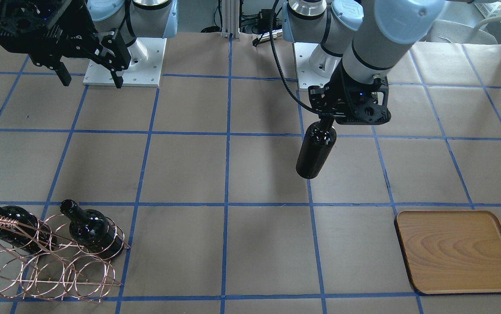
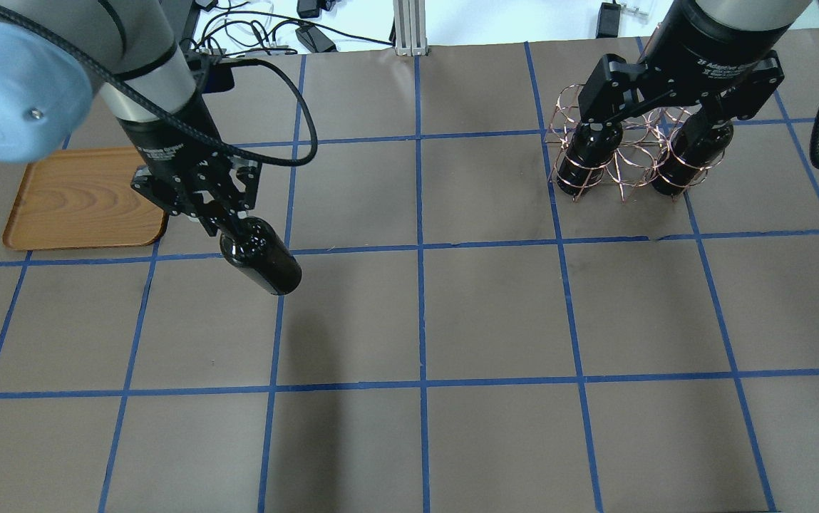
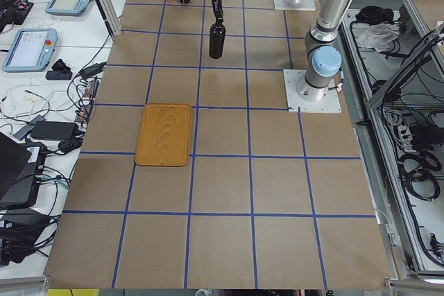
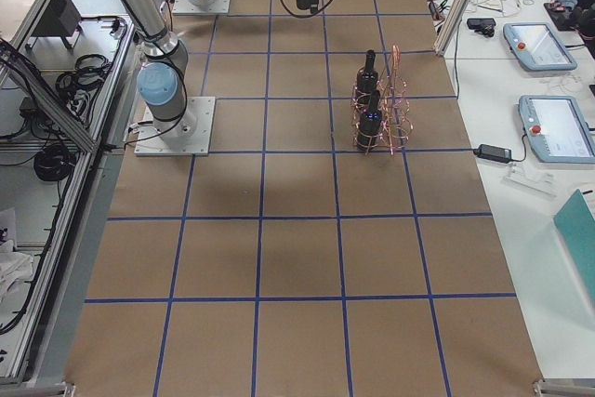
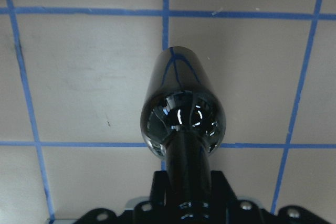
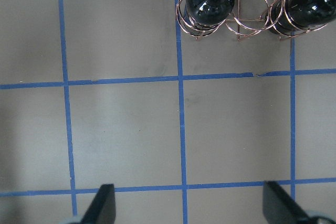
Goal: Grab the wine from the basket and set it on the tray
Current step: 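Lift and carry the bottle toward the wooden tray with the left gripper, then lower the bottle onto the wooden tray with the left gripper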
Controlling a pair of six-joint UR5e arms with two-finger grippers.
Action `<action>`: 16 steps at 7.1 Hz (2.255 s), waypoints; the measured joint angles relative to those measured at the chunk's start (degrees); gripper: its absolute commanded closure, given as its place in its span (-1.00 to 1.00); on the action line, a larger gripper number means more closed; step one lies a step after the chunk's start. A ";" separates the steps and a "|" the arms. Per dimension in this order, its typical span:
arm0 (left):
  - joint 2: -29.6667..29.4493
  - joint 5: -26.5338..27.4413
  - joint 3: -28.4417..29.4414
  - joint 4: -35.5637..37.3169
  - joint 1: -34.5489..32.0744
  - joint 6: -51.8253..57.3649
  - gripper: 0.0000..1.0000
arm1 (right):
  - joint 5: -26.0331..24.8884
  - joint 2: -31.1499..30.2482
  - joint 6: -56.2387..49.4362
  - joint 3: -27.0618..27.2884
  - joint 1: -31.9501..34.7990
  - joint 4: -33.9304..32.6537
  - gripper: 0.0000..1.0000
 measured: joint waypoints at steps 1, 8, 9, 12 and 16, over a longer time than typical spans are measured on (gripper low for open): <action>-2.02 0.68 3.14 -0.02 3.46 4.51 1.00 | 0.00 0.00 0.00 0.00 0.00 0.00 -1.00; -15.56 9.84 17.05 8.74 22.31 32.93 1.00 | -0.01 0.34 0.06 0.00 0.00 -3.86 -1.00; -17.58 11.41 18.15 11.26 23.18 34.75 1.00 | 0.00 0.40 0.08 0.00 0.00 -4.05 -1.00; -21.28 10.56 19.46 13.53 25.61 36.86 1.00 | 0.00 0.41 0.09 0.06 0.00 -4.13 -1.00; -23.53 9.90 19.92 14.43 26.63 37.03 1.00 | 0.00 0.36 0.09 0.15 0.00 -4.13 -1.00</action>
